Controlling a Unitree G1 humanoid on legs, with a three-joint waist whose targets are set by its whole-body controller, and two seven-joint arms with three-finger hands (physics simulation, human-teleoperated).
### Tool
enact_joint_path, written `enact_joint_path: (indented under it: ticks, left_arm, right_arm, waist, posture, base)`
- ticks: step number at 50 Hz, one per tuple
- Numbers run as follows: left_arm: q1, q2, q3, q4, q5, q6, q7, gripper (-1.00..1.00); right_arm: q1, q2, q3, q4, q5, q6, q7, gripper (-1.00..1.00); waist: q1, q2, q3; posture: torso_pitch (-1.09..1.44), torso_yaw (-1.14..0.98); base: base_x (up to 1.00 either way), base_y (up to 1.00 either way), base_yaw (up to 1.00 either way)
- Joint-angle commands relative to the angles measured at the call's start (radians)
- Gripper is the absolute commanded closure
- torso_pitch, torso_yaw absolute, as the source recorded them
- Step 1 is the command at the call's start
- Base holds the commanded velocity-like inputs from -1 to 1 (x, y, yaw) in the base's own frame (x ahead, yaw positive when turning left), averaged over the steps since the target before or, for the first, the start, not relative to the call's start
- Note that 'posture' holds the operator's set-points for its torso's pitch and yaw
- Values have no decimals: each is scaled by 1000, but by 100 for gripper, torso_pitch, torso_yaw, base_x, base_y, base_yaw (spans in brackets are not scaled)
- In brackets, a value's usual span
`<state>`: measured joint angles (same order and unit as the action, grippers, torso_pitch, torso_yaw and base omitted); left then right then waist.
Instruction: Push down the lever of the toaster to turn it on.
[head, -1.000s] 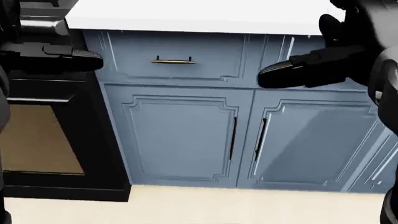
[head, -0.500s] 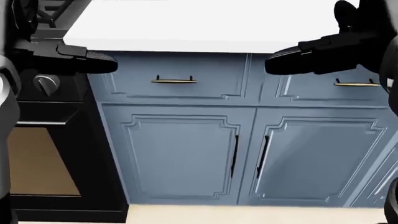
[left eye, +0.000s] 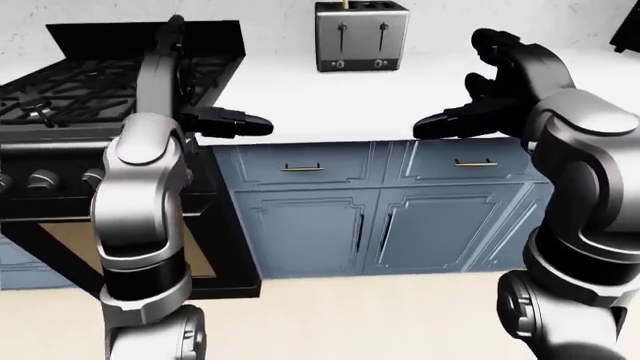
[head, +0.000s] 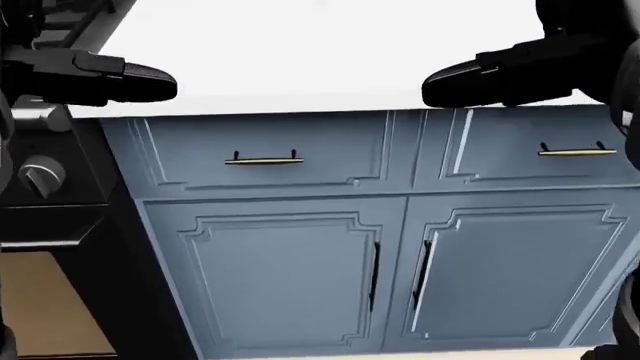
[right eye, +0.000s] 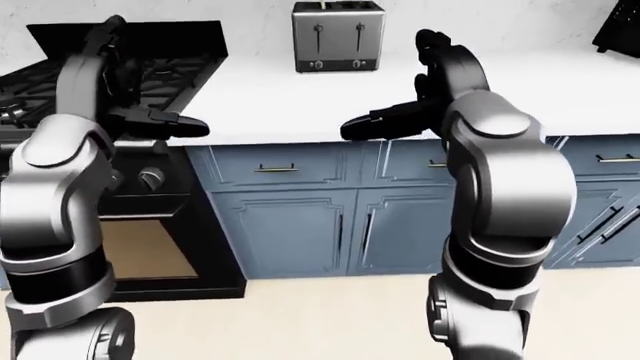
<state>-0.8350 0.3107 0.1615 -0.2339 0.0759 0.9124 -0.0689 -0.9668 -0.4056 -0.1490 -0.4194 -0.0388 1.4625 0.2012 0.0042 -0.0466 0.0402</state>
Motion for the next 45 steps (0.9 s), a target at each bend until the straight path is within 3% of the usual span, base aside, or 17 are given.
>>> enact_joint_path:
  ticks: [1, 2, 4, 10, 16, 17, 18, 26, 28, 30, 32, 33, 36, 38, 40, 43, 45]
  left_arm:
    - [-4, 2, -3, -47, -3, -23, 0, -100]
    - [-4, 2, -3, -55, -4, -18, -1, -100]
    - [-14, 6, 0, -42, -4, -20, -1, -100]
    - [-14, 5, -7, -40, 0, -20, -1, -100]
    - [-24, 6, -11, -55, 6, 6, -14, -100]
    - [-24, 8, -8, -58, 6, 9, -16, -100]
    - [-24, 8, -7, -58, 7, 7, -16, -100]
    - [-17, -3, -11, -36, 7, -15, -9, -100]
    - [-27, 8, -3, -46, 4, 2, -18, -100]
    - [-42, 20, 7, -55, -2, 20, -21, -100]
    - [-22, 11, -16, -47, 11, -7, -13, -100]
    - [-21, 7, -14, -42, 12, -11, -14, -100]
    - [-30, 12, -5, -49, 10, 5, -20, -100]
    - [-42, 19, 0, -44, 9, 11, -22, -100]
    - [-67, 24, -6, 18, 17, -19, -14, -100]
    - [-109, 36, -7, 42, 21, -2, -17, -100]
    - [-128, 40, -18, 20, 31, 27, -22, -100]
  right_arm:
    - [-18, -8, -10, -15, -19, -20, -5, -100]
    - [-21, -10, -9, -17, -20, -14, -2, -100]
    - [-25, -12, -10, -24, -23, -5, 2, -100]
    - [-35, -14, -3, -10, -33, -8, 9, -100]
    - [-56, -16, 9, -10, -46, 6, 19, -100]
    - [-56, -17, 8, -17, -47, 13, 22, -100]
    - [-53, -19, 7, -20, -50, 14, 25, -100]
    - [-37, -21, 10, -27, -69, 17, 43, -100]
    - [-40, -22, 7, -35, -71, 28, 49, -100]
    - [-42, -24, 2, -29, -73, 25, 52, -100]
    - [-32, -13, 2, -18, -76, 5, 50, -100]
    - [-28, -10, 2, -13, -77, -3, 49, -100]
    - [-37, -15, 3, -18, -78, 10, 54, -100]
    - [-44, -26, 13, -17, -67, -22, 77, -100]
    - [-70, -30, 17, 6, -82, 3, 70, -100]
    - [-99, -38, 12, 11, -88, 30, 78, -100]
    - [-130, -50, 6, 27, -86, 48, 84, -100]
  waist:
    - [-1, -34, -18]
    - [-3, -3, -13]
    - [2, -13, -17]
    - [4, 26, -13]
    - [-20, 113, -37]
    - [-9, 101, -19]
    - [-14, 120, -13]
    - [3, 62, -13]
    - [8, 34, -17]
    - [14, -19, -32]
    - [6, 0, -23]
    - [9, -15, -15]
    - [2, 3, -23]
    - [1, 20, 8]
    - [-4, 23, 10]
    - [-13, 78, -5]
    - [-16, 63, -3]
  posture:
    - [0, 0]
    - [0, 0]
    - [0, 0]
    - [0, 0]
    - [0, 0]
    - [0, 0]
    - [0, 0]
    - [0, 0]
    - [0, 0]
    - [0, 0]
    - [0, 0]
    - [0, 0]
    - [0, 0]
    - [0, 0]
    - [0, 0]
    - [0, 0]
    - [0, 0]
  base:
    - [21, 0, 0]
    - [20, 0, 0]
    - [20, 0, 0]
    - [20, 0, 0]
    - [20, 0, 0]
    - [20, 0, 0]
    - [20, 0, 0]
    - [20, 0, 0]
    - [20, 0, 0]
    - [20, 0, 0]
    - [20, 0, 0]
    - [20, 0, 0]
    - [21, 0, 0]
    - [10, 0, 0]
    - [0, 0, 0]
    - [0, 0, 0]
    - [0, 0, 0]
